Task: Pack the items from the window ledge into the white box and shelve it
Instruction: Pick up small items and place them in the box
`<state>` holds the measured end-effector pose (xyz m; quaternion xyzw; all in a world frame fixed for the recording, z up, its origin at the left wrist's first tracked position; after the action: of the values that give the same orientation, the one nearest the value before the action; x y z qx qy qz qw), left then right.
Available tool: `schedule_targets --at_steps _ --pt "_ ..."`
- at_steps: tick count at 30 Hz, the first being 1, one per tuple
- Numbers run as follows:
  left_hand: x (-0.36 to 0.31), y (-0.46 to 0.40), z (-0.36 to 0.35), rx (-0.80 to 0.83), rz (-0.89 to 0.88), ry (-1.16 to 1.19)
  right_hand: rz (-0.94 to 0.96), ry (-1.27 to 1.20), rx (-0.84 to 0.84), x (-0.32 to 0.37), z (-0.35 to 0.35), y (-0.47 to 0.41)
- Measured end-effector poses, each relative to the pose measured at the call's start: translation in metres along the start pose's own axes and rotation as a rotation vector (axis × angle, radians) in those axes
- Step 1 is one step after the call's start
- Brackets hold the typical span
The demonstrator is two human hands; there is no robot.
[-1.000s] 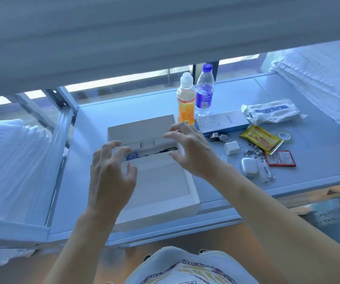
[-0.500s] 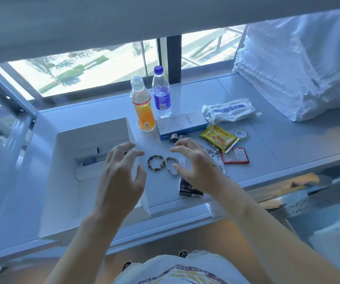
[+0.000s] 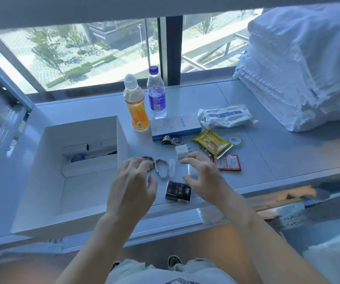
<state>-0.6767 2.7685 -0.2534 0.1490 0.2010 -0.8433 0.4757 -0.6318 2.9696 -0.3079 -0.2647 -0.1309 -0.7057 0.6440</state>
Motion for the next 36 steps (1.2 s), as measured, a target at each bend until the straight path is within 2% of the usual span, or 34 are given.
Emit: schedule_targets --at_steps 5,12,16,18,21,26,36 --pt "0.003 0.003 0.002 -0.028 0.006 -0.005 0.046 0.043 0.076 0.008 -0.023 -0.007" --pt "0.024 0.005 0.018 -0.174 0.032 0.138 0.148 0.112 0.167 0.035 -0.057 -0.035" --pt "0.028 0.009 0.024 -0.260 0.050 0.179 0.134 0.321 0.276 0.054 -0.085 -0.066" --pt "0.035 0.011 0.028 -0.301 0.117 0.200 0.107 0.413 0.338 0.060 -0.099 -0.077" --pt "0.039 0.009 0.025 -0.267 0.196 0.236 0.116 0.464 0.351 0.070 -0.112 -0.084" --pt "0.039 0.009 0.026 -0.268 0.187 0.244 0.168 0.371 0.302 0.079 -0.116 -0.089" --pt "0.045 0.008 0.027 -0.236 0.256 0.365 0.034 0.126 0.182 0.066 -0.099 -0.083"
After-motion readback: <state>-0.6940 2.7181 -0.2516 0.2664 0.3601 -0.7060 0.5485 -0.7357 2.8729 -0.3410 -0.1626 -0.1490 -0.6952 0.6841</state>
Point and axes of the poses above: each hand's wrist, its own y-axis away from the middle knuckle, its own z-axis out of the back of the hand, x = y × z, the point moved 7 cm from there along -y, towards the middle knuckle, and after that the axes turned 5 degrees about y, right-handed, at the moved point
